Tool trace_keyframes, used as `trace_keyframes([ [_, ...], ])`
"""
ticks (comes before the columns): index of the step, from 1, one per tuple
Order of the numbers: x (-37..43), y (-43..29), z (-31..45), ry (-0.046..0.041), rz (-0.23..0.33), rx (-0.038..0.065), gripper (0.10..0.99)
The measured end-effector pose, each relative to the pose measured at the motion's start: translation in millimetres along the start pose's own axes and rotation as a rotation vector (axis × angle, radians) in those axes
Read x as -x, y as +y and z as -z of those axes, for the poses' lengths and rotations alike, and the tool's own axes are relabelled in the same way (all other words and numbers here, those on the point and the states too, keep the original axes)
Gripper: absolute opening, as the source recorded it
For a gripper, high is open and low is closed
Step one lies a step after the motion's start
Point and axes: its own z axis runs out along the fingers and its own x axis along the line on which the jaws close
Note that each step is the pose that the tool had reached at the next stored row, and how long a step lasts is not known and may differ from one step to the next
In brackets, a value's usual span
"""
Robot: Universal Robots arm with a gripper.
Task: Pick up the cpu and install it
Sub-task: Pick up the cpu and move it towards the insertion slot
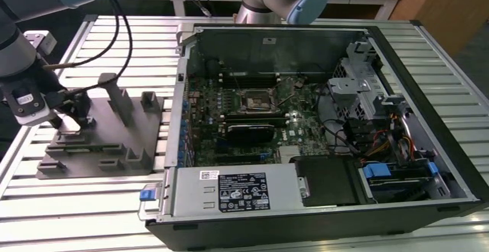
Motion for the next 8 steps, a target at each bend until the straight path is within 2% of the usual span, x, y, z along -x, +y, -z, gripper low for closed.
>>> trace_keyframes([
  [1,0.0,0.1,1.6,0.0000,0.000,0.000,0.541],
  [3,0.4,0.6,12.3,-0.0006,0.000,0.000,0.541],
  [8,0.6,1.0,21.3,-0.0006,0.000,0.001,0.541],
])
